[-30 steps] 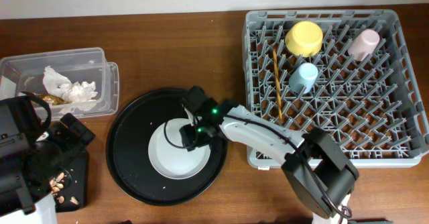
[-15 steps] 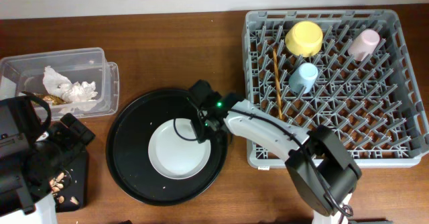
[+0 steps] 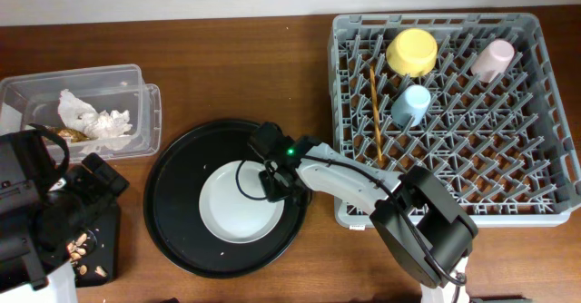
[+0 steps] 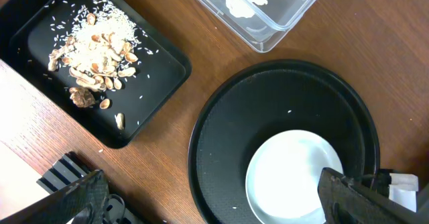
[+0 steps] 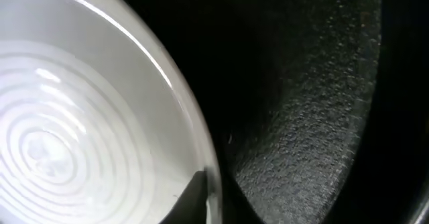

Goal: Sort waste into correct bins and load items into the dishwasher rack
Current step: 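Reach the right gripper to the white plate and grasp its rim, then lift the plate and stand it upright at the rack's back left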

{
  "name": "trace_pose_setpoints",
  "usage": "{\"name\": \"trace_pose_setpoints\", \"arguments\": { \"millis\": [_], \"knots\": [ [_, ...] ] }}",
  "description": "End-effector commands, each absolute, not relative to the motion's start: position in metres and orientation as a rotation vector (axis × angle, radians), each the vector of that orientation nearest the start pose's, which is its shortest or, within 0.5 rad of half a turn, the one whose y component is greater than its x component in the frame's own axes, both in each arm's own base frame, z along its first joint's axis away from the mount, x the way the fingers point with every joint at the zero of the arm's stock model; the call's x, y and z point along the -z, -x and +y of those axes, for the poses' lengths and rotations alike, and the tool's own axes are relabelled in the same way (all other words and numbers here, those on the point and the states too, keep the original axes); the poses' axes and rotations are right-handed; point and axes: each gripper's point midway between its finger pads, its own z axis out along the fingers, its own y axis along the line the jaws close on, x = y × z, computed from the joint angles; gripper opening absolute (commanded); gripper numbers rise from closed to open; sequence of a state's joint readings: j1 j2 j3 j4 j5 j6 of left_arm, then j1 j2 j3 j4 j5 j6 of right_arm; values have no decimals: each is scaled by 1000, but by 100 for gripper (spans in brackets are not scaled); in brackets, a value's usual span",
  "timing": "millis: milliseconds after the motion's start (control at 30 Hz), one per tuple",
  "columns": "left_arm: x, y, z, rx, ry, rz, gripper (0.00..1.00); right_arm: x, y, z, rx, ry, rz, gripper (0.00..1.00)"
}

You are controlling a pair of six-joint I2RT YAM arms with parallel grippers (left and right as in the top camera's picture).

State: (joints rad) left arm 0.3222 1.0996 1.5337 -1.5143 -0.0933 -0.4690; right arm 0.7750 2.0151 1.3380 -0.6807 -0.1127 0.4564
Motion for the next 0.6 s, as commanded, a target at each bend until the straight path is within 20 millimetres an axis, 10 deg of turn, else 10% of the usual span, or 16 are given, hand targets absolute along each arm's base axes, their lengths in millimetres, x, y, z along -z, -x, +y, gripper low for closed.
{"name": "trace_pose_setpoints", "arguments": {
  "millis": [0, 167, 267, 433, 567],
  "knots": [
    [-293, -197, 83, -63, 1060, 2409, 100, -18, -288, 307, -355, 460, 2982, 4],
    [-293, -197, 83, -63, 1060, 2409, 99, -92, -337, 289, -387, 311, 2924, 4],
    [-293, -197, 83, -63, 1060, 2409, 99, -153, -384, 243, -340, 146, 2864, 4],
    [-293, -197, 83, -63, 1060, 2409, 99, -239, -449, 104, -141, -246, 2683, 4],
    [-293, -197, 83, -63, 1060, 2409, 99, -259, -455, -30, 308, -565, 2537, 4]
  ]
}}
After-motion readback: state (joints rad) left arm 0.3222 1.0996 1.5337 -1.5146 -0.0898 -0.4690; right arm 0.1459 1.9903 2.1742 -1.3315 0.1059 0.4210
